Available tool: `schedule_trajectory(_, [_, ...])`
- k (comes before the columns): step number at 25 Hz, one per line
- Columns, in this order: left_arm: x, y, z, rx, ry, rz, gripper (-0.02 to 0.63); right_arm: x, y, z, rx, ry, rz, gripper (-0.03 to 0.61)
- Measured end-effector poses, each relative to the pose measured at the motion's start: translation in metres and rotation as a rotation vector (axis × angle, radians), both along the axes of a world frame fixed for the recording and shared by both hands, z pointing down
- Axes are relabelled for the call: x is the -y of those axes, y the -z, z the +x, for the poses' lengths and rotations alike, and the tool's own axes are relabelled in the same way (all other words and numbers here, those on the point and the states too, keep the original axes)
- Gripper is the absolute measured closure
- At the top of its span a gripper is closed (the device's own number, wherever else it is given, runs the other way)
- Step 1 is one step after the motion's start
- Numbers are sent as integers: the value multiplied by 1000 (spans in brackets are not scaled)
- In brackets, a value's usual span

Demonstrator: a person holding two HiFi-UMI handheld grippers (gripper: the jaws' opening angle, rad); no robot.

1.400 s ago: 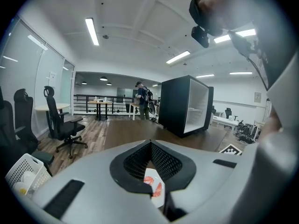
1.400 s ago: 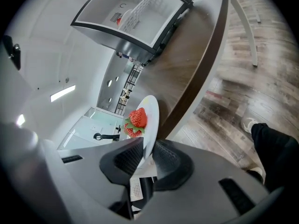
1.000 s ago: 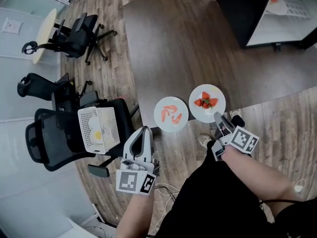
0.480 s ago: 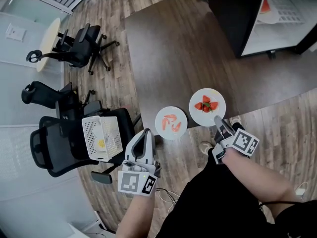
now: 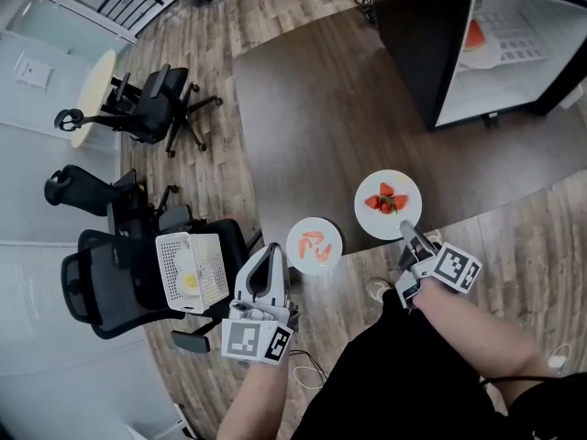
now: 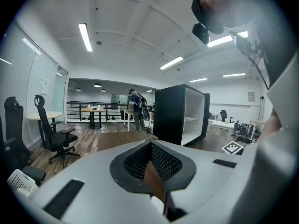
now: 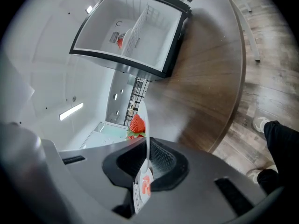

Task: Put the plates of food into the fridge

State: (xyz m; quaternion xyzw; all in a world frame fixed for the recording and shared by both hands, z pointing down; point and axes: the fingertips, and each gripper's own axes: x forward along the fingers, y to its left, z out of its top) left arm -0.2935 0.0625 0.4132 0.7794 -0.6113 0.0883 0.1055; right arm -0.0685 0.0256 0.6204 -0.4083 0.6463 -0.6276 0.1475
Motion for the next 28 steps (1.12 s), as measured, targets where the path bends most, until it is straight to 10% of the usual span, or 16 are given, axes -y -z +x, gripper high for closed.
schedule_trajectory(19, [77,63,67,-86,-50,146,611,56,90,109,-121,-28,102,562])
schedule_trajectory(28, [100,75,92,-95,-87,155,611,83,136,142,31,-106,192,563])
